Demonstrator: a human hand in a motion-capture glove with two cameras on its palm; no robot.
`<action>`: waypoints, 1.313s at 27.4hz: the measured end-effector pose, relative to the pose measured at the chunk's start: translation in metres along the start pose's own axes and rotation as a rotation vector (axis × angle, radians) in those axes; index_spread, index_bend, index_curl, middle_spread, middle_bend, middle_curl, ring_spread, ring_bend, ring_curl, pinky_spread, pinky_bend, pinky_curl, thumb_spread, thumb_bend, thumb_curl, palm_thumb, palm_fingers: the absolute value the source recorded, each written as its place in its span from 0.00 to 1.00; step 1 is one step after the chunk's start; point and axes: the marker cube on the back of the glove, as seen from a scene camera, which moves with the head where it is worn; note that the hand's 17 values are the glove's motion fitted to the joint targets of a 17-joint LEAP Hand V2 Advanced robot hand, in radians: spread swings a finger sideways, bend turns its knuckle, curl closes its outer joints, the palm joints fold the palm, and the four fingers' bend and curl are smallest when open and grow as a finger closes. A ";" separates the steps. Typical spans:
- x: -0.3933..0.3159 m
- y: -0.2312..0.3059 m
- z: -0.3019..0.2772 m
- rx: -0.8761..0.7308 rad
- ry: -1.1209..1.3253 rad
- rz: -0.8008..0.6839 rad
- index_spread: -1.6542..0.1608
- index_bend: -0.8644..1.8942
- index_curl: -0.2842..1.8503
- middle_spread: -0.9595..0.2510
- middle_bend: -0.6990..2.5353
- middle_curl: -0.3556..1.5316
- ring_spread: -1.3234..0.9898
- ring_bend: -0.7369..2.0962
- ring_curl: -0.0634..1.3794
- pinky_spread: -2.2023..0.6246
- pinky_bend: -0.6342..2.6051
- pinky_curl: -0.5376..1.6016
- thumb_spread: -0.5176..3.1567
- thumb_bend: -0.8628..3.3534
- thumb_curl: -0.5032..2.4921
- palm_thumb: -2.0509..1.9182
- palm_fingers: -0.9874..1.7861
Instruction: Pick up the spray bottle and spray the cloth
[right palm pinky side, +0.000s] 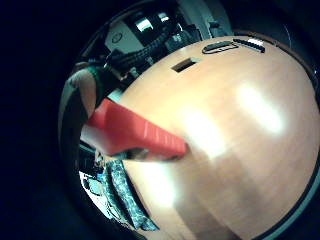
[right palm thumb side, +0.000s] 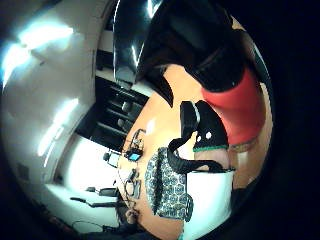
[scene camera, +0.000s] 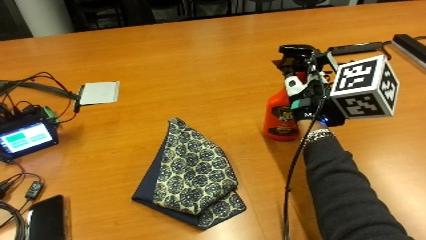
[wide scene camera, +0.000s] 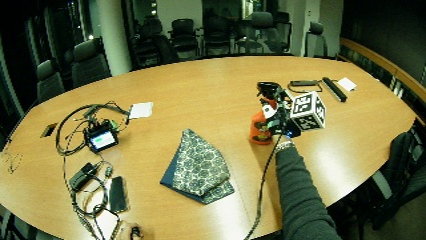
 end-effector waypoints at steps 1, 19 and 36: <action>-0.001 0.000 0.000 0.016 -0.033 0.006 0.75 0.34 0.26 0.71 0.31 0.38 0.54 0.42 0.29 0.83 0.27 0.40 0.46 0.21 0.28 0.71 0.68; 0.010 -0.004 -0.018 0.363 -0.158 -0.013 0.75 0.35 0.26 0.63 0.34 0.43 0.49 0.47 0.35 0.71 0.34 0.45 0.38 0.20 0.32 0.75 0.84; -0.022 -0.011 -0.003 0.281 -0.082 -0.148 0.76 0.42 0.33 0.63 0.38 0.46 0.48 0.51 0.37 0.66 0.35 0.45 0.31 0.20 0.37 0.75 0.87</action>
